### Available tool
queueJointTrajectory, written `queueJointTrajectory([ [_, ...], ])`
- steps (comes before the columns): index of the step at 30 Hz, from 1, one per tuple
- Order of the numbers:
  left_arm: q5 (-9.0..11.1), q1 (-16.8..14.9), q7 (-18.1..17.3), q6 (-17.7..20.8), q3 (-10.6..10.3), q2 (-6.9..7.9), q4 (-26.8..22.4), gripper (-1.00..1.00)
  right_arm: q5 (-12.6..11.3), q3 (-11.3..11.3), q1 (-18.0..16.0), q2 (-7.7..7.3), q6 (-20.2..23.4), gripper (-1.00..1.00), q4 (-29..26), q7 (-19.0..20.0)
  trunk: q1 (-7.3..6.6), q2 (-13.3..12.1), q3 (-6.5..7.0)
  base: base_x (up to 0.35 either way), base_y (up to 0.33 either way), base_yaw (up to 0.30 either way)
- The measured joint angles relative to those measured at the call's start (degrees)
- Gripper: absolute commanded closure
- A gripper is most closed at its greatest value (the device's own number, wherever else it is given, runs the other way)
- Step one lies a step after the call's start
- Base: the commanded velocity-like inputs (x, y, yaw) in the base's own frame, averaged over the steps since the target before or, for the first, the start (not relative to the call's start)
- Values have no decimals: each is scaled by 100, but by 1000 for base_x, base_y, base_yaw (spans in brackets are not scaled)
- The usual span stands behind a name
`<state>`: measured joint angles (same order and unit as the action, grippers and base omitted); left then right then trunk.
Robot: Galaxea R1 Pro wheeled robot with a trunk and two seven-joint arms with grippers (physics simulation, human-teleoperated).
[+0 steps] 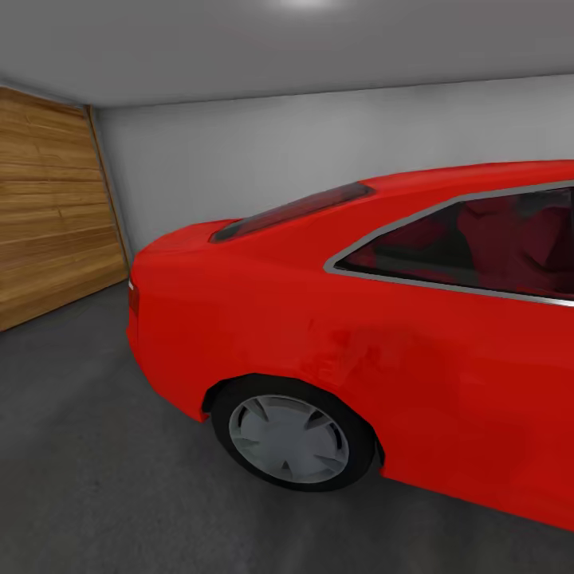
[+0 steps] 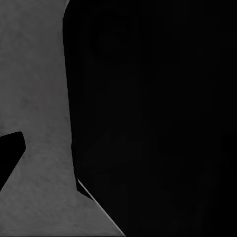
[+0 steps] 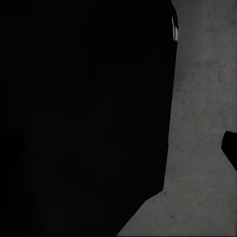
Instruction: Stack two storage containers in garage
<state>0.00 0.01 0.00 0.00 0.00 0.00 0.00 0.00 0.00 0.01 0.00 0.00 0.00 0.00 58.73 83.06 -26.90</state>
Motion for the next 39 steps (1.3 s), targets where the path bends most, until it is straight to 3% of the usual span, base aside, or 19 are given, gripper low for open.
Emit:
queueJointTrajectory([
  [11,-8,166,-16,-111,7,-353,-8,-100,9,9,-358,349,-22,-100,7,-8,0,-1,2,0,0,0],
  [16,-3,166,-16,-163,-16,-496,-29,-100,8,19,-419,310,-156,-100,-12,-8,0,-1,2,0,0,0],
  [22,-12,163,4,-299,-23,-472,-217,-100,22,23,-420,257,-345,-100,-172,-8,0,-1,2,0,0,0],
  [28,-28,163,32,-263,-6,-379,-410,-100,24,10,-435,86,-437,-100,-366,-8,0,-1,2,-35,-10,0],
  [29,-27,165,75,-257,0,-352,-887,-100,28,8,-447,66,-431,-100,-1016,-8,2,-1,2,-253,-62,0],
  [31,-27,157,95,-256,-1,-351,-2547,-100,30,10,-447,63,-434,-100,-1207,-7,3,-1,3,-288,-39,0],
  [39,-14,164,107,-281,-4,-363,-2975,-100,32,23,-446,61,-438,-100,-1235,7,4,-1,2,-331,-4,0],
])
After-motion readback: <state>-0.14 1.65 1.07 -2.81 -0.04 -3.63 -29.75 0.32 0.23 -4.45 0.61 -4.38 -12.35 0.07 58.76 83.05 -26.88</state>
